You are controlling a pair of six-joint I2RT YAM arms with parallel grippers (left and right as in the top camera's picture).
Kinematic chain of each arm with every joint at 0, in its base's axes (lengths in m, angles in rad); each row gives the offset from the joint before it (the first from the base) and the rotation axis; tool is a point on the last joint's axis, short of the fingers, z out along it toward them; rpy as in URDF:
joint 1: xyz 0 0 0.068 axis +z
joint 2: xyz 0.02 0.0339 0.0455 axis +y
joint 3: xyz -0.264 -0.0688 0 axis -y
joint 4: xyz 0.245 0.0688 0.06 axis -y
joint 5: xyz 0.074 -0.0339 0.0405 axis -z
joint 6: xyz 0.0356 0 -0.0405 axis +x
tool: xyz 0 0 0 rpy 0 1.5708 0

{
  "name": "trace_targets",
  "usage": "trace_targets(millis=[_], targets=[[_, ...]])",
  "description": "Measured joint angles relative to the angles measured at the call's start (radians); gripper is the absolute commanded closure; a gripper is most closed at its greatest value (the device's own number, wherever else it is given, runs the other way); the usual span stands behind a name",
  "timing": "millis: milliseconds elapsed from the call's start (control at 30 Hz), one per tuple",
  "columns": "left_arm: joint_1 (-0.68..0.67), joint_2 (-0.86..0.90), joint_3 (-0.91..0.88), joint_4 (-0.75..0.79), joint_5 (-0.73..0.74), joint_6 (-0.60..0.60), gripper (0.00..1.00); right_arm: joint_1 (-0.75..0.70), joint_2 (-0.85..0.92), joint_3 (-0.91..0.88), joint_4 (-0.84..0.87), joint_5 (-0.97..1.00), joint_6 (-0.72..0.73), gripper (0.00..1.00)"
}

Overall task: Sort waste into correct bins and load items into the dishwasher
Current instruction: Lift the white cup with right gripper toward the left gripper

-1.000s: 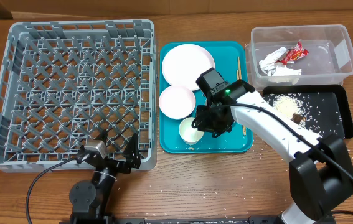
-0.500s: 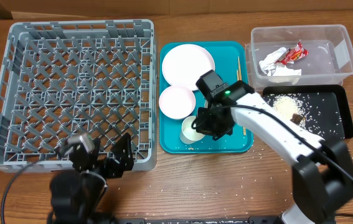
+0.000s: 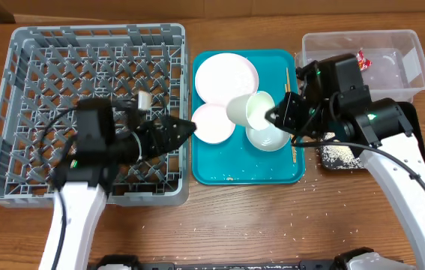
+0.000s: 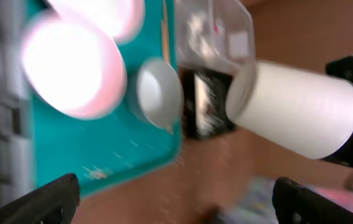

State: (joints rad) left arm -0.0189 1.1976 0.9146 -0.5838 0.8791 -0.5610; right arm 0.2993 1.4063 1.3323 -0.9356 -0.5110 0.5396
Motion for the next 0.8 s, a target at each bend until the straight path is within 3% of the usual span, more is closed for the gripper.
trace_targets(millis=[100,200,300,500,800], targets=[[0.0,0.138,0.0,0.019,0.183,-0.05,0.0,-0.014,0.008,-0.067,0.099,-0.115,-0.027,0.96],[0.0,0.234,0.0,0.019,0.307,-0.078,0.1,-0.019,0.011,-0.138,0.183,-0.208,-0.043,0.96],[0.0,0.318,0.0,0.035,0.458,-0.092,0.04,-0.022,0.012,-0.251,0.352,-0.322,-0.042,0.96],[0.0,0.338,0.0,0.049,0.569,-0.092,0.0,-0.024,0.013,-0.379,0.546,-0.453,-0.009,0.96],[0.0,0.338,0.0,0.08,0.655,-0.092,0.0,0.011,0.013,-0.393,0.613,-0.522,0.011,0.96]])
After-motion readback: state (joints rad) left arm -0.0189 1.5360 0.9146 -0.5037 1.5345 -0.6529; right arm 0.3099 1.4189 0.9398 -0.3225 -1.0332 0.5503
